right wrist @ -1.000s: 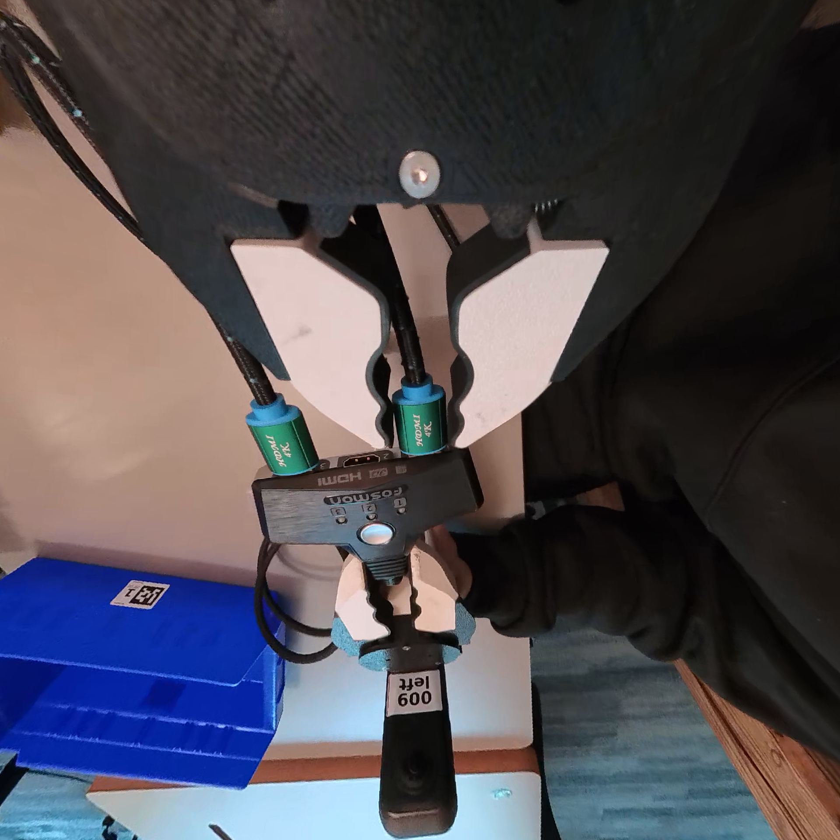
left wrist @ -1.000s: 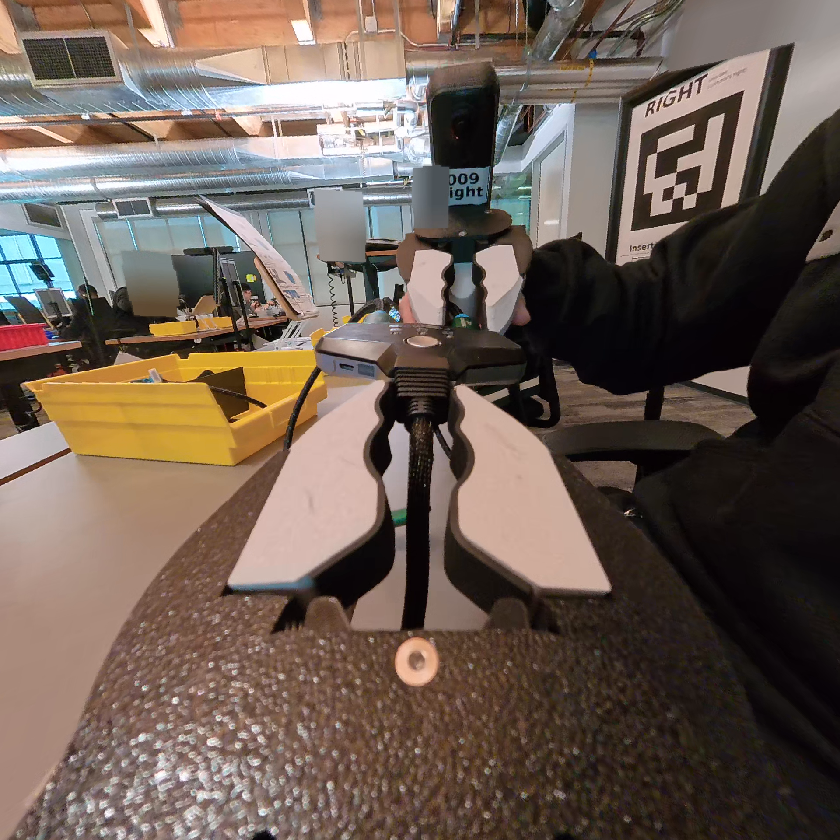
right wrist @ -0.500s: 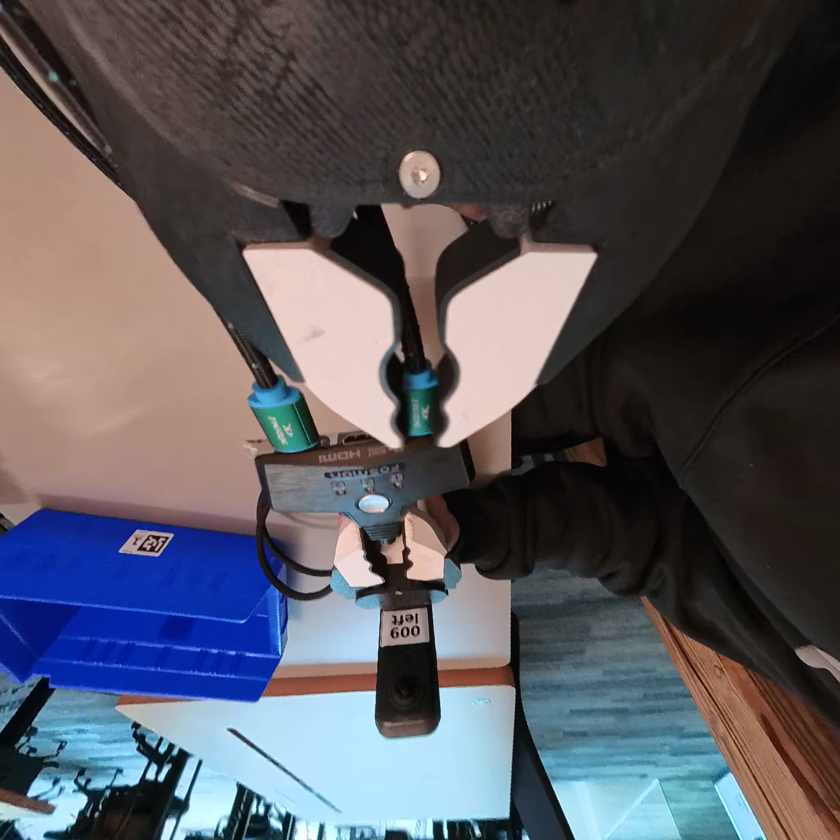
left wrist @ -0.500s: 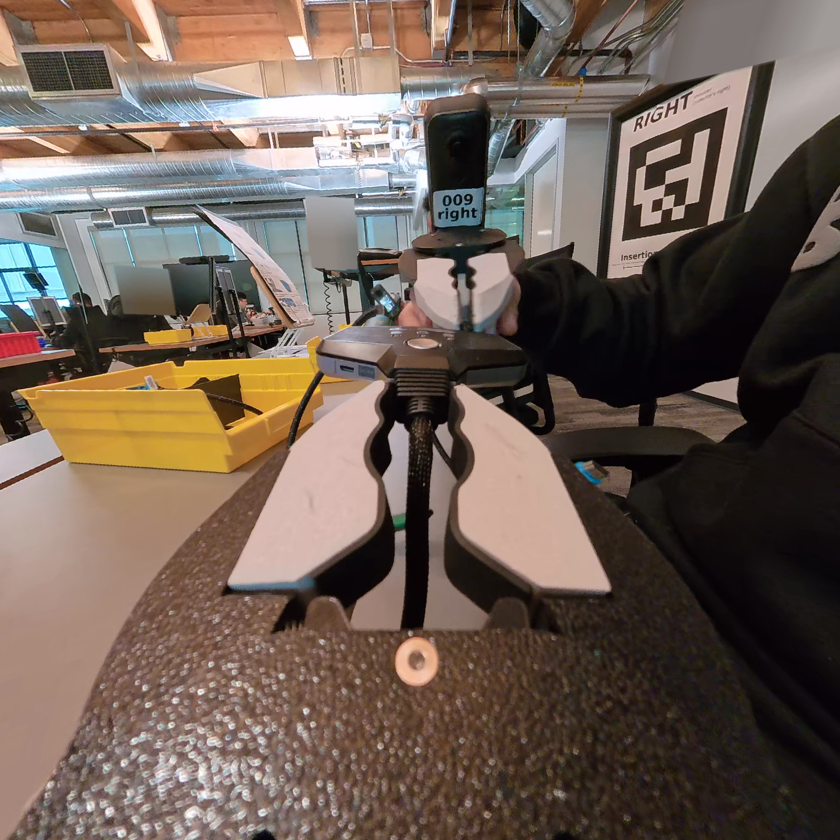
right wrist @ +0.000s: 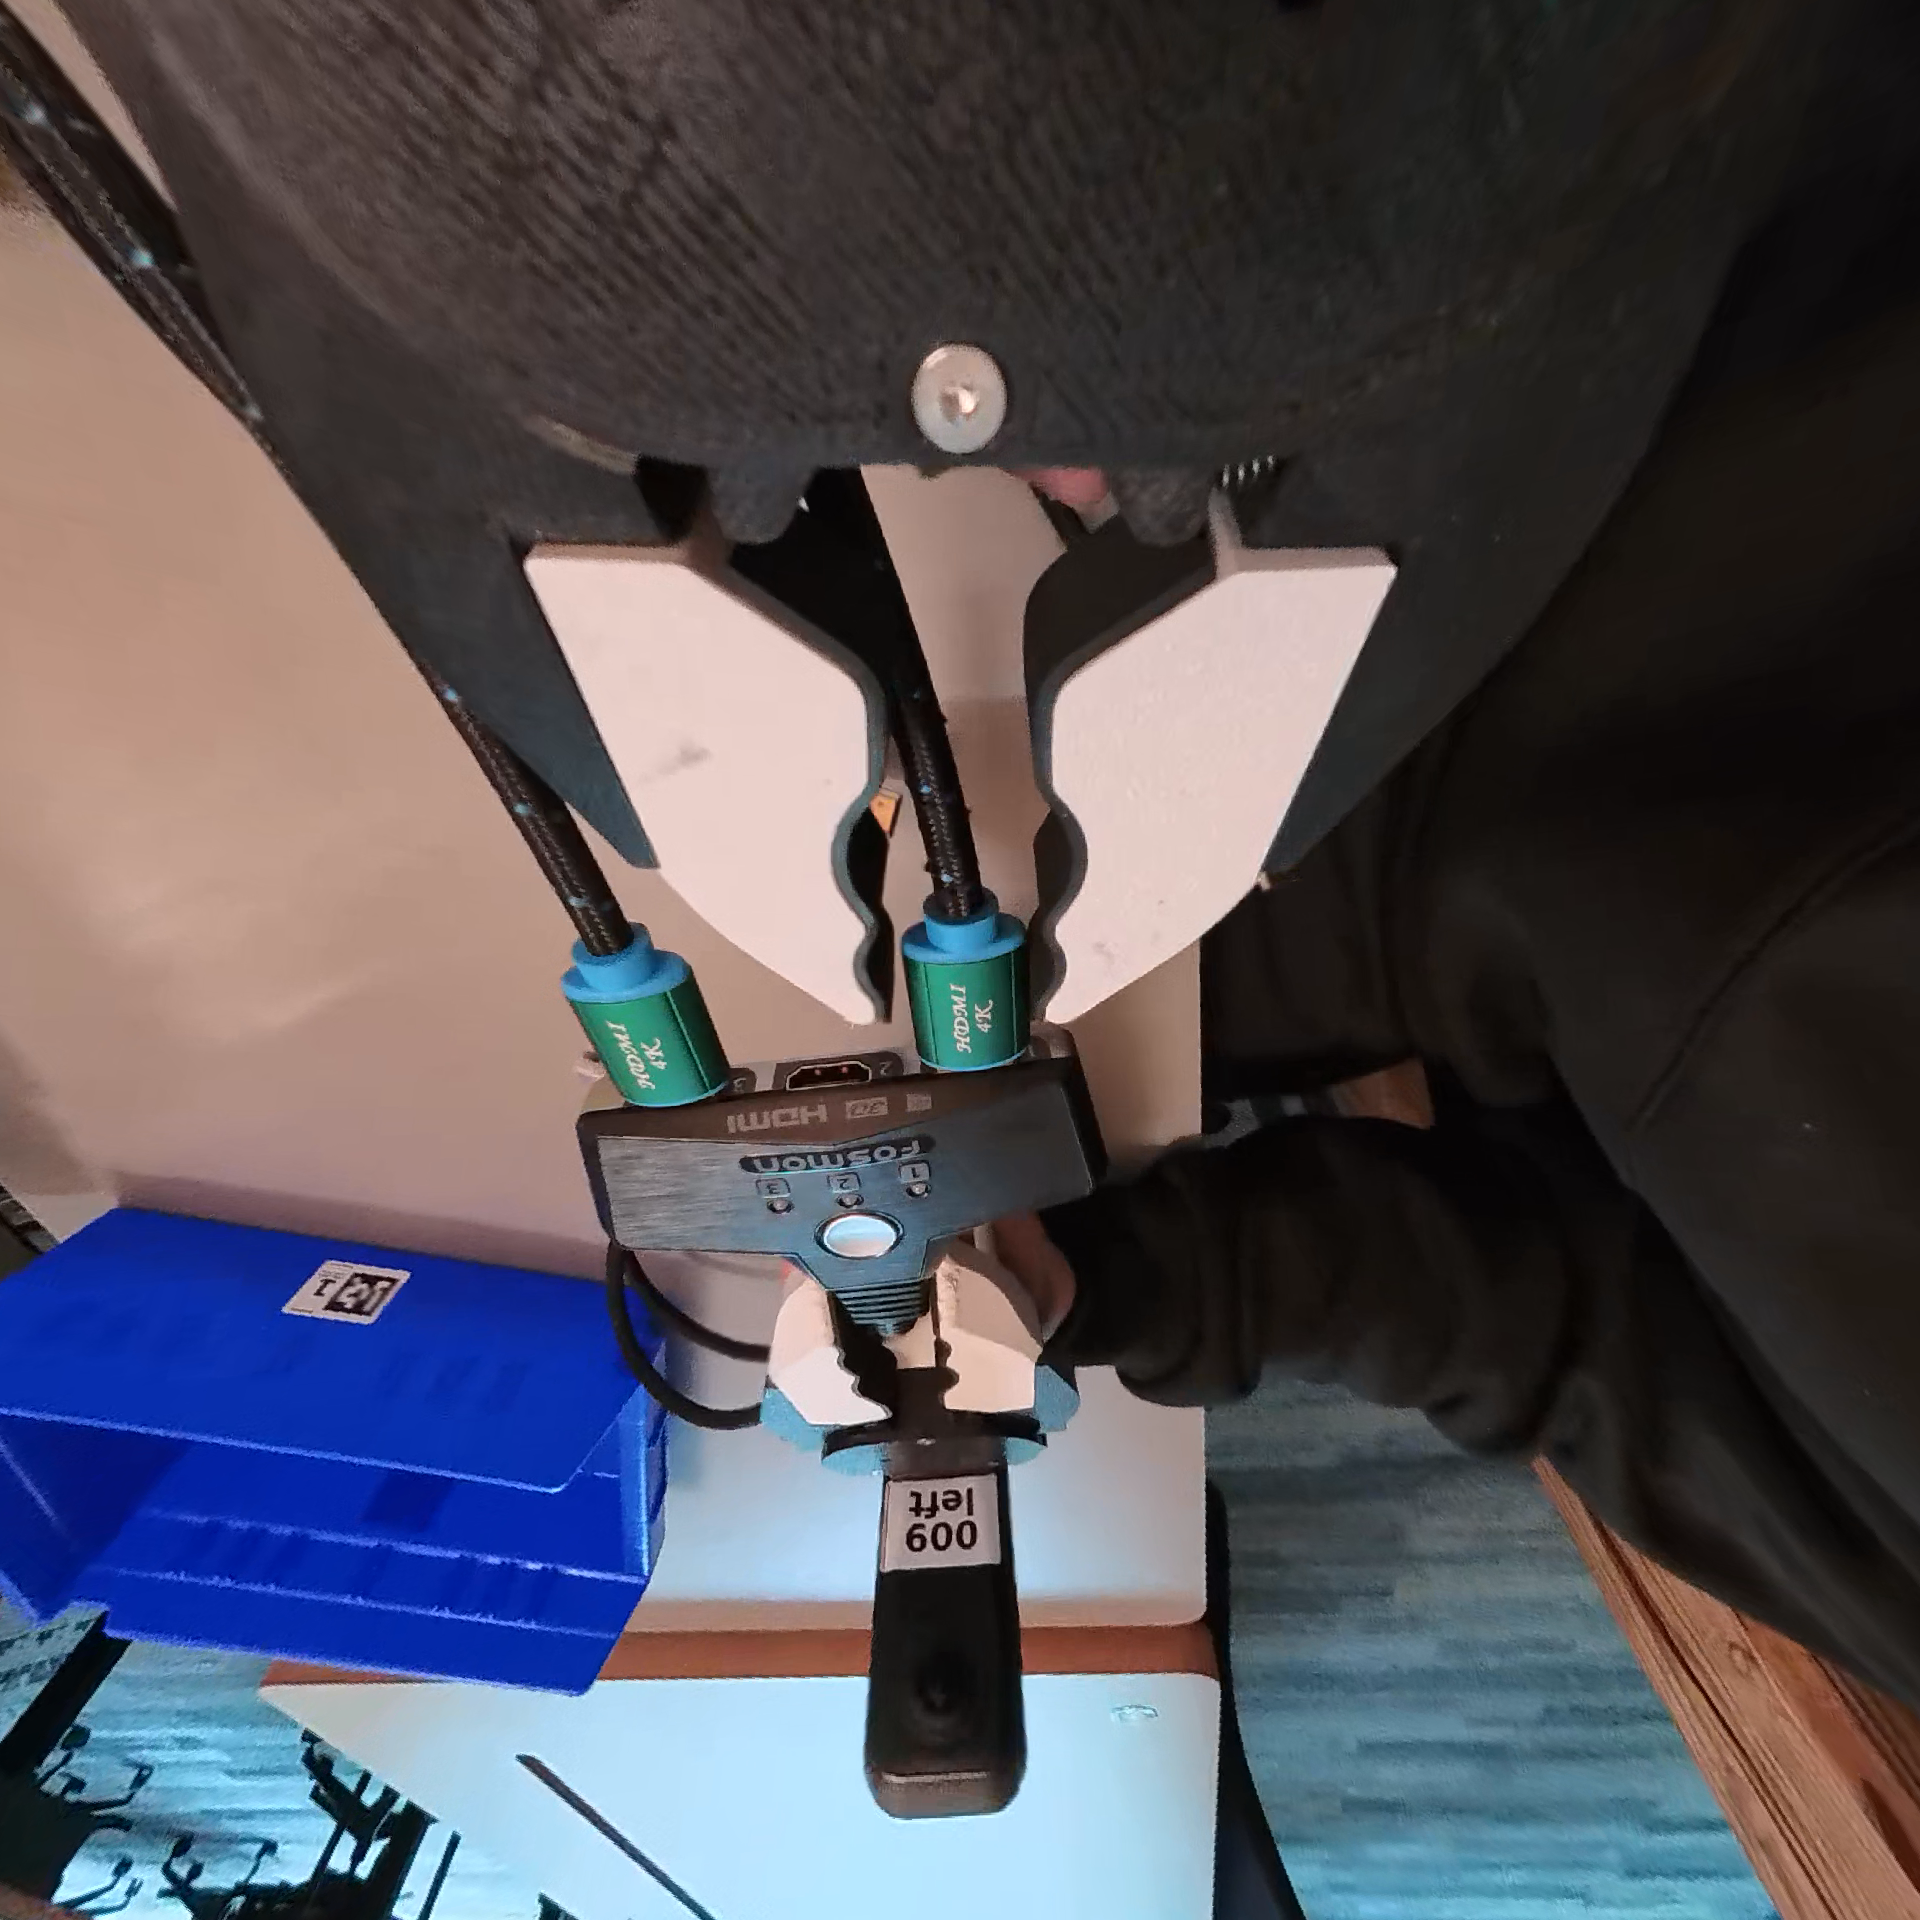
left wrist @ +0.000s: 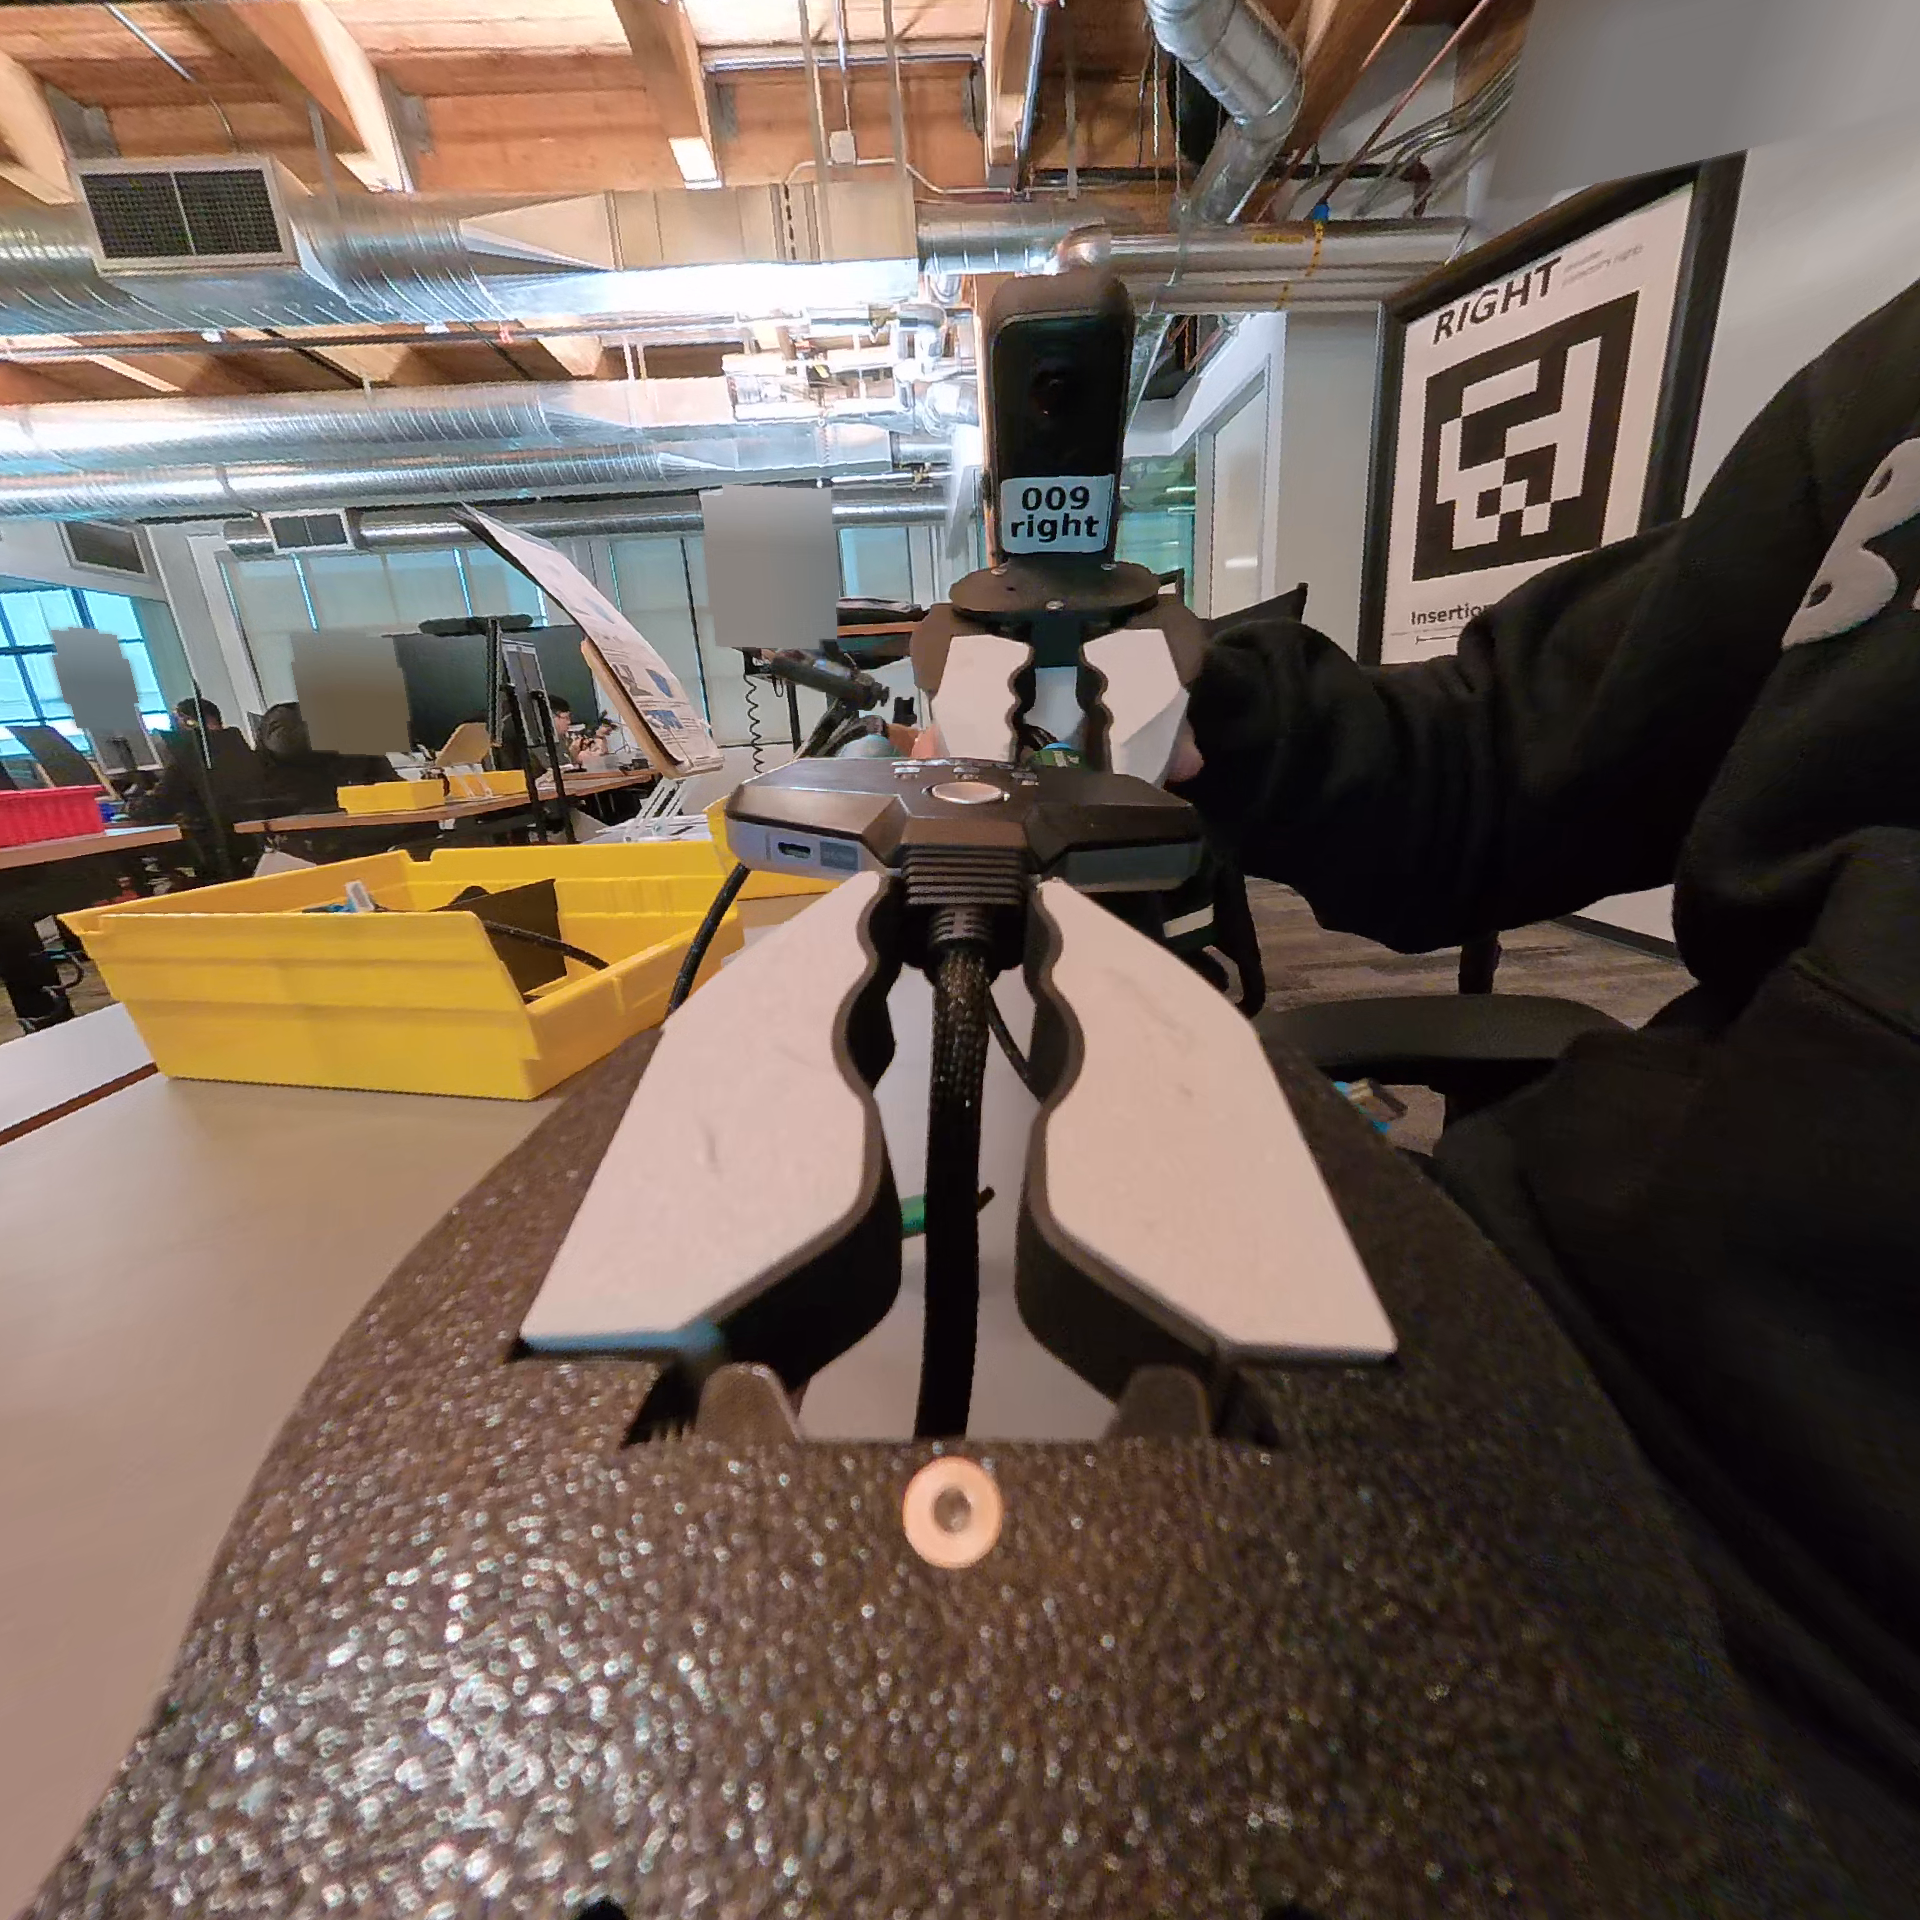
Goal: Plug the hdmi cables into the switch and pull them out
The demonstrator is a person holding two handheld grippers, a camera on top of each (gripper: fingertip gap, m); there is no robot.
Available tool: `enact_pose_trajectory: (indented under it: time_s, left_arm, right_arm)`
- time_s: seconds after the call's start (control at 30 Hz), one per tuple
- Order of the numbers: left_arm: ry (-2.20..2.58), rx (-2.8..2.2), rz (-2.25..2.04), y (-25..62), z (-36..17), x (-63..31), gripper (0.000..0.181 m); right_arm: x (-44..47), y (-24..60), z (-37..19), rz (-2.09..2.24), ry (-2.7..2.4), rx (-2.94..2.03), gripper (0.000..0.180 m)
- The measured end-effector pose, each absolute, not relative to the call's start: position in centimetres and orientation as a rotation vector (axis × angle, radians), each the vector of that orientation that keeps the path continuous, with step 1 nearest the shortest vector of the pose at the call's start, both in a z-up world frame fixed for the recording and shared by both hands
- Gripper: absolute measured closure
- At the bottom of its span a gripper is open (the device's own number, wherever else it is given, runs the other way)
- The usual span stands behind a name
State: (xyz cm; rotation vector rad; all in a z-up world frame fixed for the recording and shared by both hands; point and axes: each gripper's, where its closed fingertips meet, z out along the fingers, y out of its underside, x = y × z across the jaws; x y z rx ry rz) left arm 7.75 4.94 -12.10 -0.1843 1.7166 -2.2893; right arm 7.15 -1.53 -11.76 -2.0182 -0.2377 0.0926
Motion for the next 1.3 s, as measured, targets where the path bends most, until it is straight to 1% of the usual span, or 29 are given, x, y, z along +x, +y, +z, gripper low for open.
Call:
enact_pose_trajectory:
  time_s: [0.4,0.6,0.7,0.77,1.3]
  left_arm:
    - [1.689,-0.173,-2.314,5.2,-11.8,7.6,0.158]
    - [1.680,-0.179,-2.321,5.2,-11.7,7.7,0.158]
    - [1.680,-0.179,-2.320,5.2,-11.7,7.6,0.159]
    - [1.686,-0.176,-2.316,5.2,-11.8,7.6,0.158]
    - [1.665,-0.179,-2.332,5.4,-11.6,7.6,0.158]
  right_arm:
    - [6.6,-0.9,-11.1,0.198,-0.165,-1.955,0.158]
    - [6.8,-0.7,-10.4,0.178,-0.170,-1.913,0.157]
    - [6.8,-0.8,-10.1,0.188,-0.163,-1.901,0.162]
    - [6.7,-0.8,-10.6,0.167,-0.185,-1.930,0.159]
    - [6.8,-0.7,-10.8,0.159,-0.197,-1.929,0.158]
